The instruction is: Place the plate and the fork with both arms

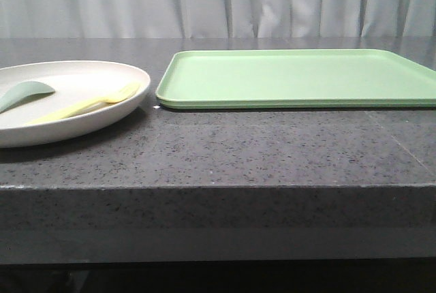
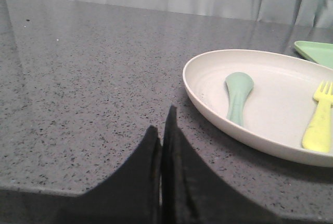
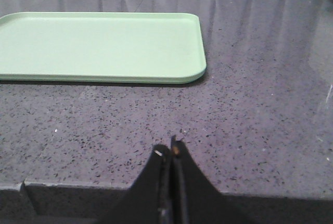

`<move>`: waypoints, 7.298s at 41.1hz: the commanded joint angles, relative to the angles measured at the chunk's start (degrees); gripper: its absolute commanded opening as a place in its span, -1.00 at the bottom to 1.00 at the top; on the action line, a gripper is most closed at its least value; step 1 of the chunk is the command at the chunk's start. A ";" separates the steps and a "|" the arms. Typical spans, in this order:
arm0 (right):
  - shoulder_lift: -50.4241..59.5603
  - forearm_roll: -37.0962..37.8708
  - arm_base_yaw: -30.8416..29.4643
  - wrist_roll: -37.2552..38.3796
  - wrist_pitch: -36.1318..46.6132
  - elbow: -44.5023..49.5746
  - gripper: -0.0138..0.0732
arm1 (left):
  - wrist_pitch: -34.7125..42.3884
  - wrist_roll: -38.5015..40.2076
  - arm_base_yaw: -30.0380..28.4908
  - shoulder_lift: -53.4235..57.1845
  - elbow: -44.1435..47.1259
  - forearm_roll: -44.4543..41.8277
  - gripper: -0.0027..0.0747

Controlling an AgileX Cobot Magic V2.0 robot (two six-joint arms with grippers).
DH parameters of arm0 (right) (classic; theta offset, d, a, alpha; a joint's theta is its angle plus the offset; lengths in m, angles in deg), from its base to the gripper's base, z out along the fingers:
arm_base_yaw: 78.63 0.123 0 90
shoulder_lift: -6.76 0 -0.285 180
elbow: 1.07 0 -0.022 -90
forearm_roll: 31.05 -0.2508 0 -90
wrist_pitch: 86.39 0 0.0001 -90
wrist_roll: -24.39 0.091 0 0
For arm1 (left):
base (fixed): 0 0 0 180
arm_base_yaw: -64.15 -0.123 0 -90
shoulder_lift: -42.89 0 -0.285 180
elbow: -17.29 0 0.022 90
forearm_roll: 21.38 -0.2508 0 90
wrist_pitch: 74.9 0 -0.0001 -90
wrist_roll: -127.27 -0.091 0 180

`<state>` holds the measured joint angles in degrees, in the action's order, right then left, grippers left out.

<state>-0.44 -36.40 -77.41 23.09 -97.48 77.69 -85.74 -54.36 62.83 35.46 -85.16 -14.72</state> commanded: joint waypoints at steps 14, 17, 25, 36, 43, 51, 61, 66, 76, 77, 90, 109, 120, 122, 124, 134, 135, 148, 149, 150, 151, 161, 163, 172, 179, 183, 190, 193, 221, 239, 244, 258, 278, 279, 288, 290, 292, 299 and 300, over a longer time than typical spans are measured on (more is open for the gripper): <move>1.10 -0.09 -0.09 -0.52 4.37 -0.18 -0.83 | 4.74 -0.10 -0.20 1.18 0.20 0.38 -0.98; 1.10 -0.09 -0.09 -0.52 4.37 -0.18 -0.83 | 4.74 -0.10 -0.20 1.18 0.20 0.38 -0.98; 1.10 -0.09 -0.09 -0.52 4.37 -0.18 -0.83 | 4.74 -0.10 -0.20 1.18 0.20 0.38 -0.98; 1.10 -0.09 -0.09 -0.52 4.43 -0.18 -0.83 | 4.74 -0.10 -0.20 1.18 0.20 0.38 -0.98; 1.10 -0.09 -0.09 -0.52 4.43 -0.18 -0.83 | 7.14 -0.10 -0.20 1.18 0.20 0.38 -0.98; 1.10 -0.09 -0.09 -0.52 6.02 -0.18 -0.83 | 15.23 -0.10 -0.20 1.18 0.09 1.06 -0.98; 1.10 -0.09 -0.09 -0.52 15.22 -0.99 -0.83 | 22.03 0.39 -0.20 1.18 -0.43 1.06 -0.98; 1.10 -0.09 -0.09 -0.52 13.75 -6.31 -0.83 | 21.29 0.50 -0.20 0.86 -5.12 1.06 -0.98; -6.45 -0.09 -0.09 -0.52 0.95 -22.14 -0.83 | 14.14 0.50 -0.20 -10.44 -19.87 -0.72 -0.98; -8.62 -0.09 -0.09 -0.52 0.03 -23.44 -0.83 | 13.59 0.50 -0.20 -12.70 -21.28 -1.23 -0.98; -29.70 -1.53 -0.09 -0.52 -3.66 -35.33 -0.83 | 11.94 0.50 -0.20 -32.28 -30.51 -1.54 -0.98; -31.97 -1.53 -0.09 -0.52 -2.17 -35.45 0.45 | 13.01 0.50 -0.20 -33.24 -30.51 0.87 0.39; -31.97 -1.53 -0.09 -0.52 -1.15 -35.45 0.70 | 13.03 0.50 -0.20 -35.15 -31.42 1.53 0.69; -31.97 -1.53 -0.09 -0.52 -1.15 -35.45 0.70 | 11.98 0.50 -0.20 -36.75 -32.56 1.43 0.69; -31.97 -1.53 -0.09 -0.52 -1.15 -35.45 0.70 | 9.26 0.50 -0.20 -39.65 -34.79 0.80 0.69; -31.97 -1.53 -0.09 -0.52 -1.15 -35.45 0.70 | -14.12 0.50 -0.20 -55.04 -51.79 0.25 0.69; -31.97 -1.53 -0.09 -0.52 -1.15 -35.45 0.70 | -15.71 0.50 -0.20 -56.21 -53.09 0.25 0.69; -31.97 -1.53 -0.09 -0.52 -1.15 -35.45 0.70 | -37.85 -3.21 2.05 -74.16 -68.53 0.02 0.69; -31.97 -1.53 -0.09 -0.52 -1.15 -35.45 0.70 | -39.30 -3.21 2.05 -75.66 -69.26 -0.23 0.69; -31.97 -1.53 -0.09 -0.52 -1.15 -35.45 0.70 | -41.17 -3.21 2.05 -76.73 -70.18 -0.46 0.69; -31.97 -1.53 -0.09 -0.52 -1.15 -35.45 0.70 | -42.52 -3.21 2.05 -78.11 -71.01 -1.02 0.69; -31.97 -1.53 -0.09 -0.52 -1.15 -35.45 0.70 | -46.10 -3.11 2.05 -86.65 -73.68 -1.93 0.69; -31.97 -1.53 -0.09 -0.52 -1.15 -35.45 0.70 | -46.10 -3.11 2.05 -87.75 -73.68 -1.93 0.69; -31.97 -1.53 -0.09 -0.52 -1.15 -35.45 0.70 | -45.46 -3.11 2.05 -90.19 -73.68 -1.93 0.69; -31.97 -1.53 -0.09 -0.52 -1.15 -35.45 0.70 | -45.36 -3.11 2.05 -90.52 -73.57 -1.08 0.69; -31.97 -1.53 -0.09 -0.52 -1.15 -35.45 0.70 | -44.83 -3.11 2.05 -90.52 -73.46 -0.94 0.69; -31.97 -1.53 -0.09 -0.52 -1.15 -35.45 0.70 | -44.83 -3.11 2.05 -91.18 -73.46 -0.84 0.69; -31.97 -1.53 -0.09 -0.52 -1.15 -35.45 0.70 | -44.71 -3.11 2.05 -91.69 -73.46 -0.71 0.69; -31.97 -1.53 -0.09 -0.52 -1.15 -35.45 0.70 | -45.52 -3.11 2.05 -92.75 -73.46 0.69 -0.42; -31.97 -1.53 -0.09 -0.52 -1.63 -35.34 0.70 | -46.00 -3.11 -0.03 -90.66 -73.46 4.32 -0.98; -31.97 -1.53 -0.09 -0.52 -1.63 -35.34 0.70 | -45.21 -6.55 -3.62 -88.28 -73.57 13.14 -0.98; -31.97 -1.53 -0.09 -0.52 -1.63 -35.34 0.70 | -44.84 -18.34 -7.13 -86.01 -73.57 41.87 -0.98; -31.97 -1.53 -0.09 -0.52 -1.63 -35.34 0.70 | -36.09 -8.97 14.11 -102.13 -90.22 40.75 -0.98; -31.97 -1.53 -0.09 -0.52 -1.63 -35.34 0.70 | -36.09 -7.93 15.48 -103.34 -91.81 40.44 -0.98; -31.97 -1.53 -0.09 -0.52 -1.63 -35.34 0.70 | -37.66 2.60 23.86 -115.36 -109.52 31.97 -0.98; -31.97 -1.53 -0.09 -0.52 -1.63 -35.34 0.70 | -37.70 4.45 25.03 -117.27 -112.39 30.77 -0.98; -31.97 -1.53 -0.09 -0.52 -1.63 -35.34 0.70 | -37.70 5.64 25.87 -119.47 -115.52 30.36 -0.98; -31.97 -1.53 -0.09 -0.52 -1.63 -35.34 0.70 | -37.37 7.89 26.65 -123.38 -120.54 30.47 -0.97; -31.97 -1.53 -0.09 -0.52 -1.63 -35.34 0.70 | -37.13 8.02 26.65 -123.56 -120.52 30.48 -0.97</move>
<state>-31.84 -37.66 -77.41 23.09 -103.85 44.39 -125.63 -48.17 89.17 -91.11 -202.38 13.07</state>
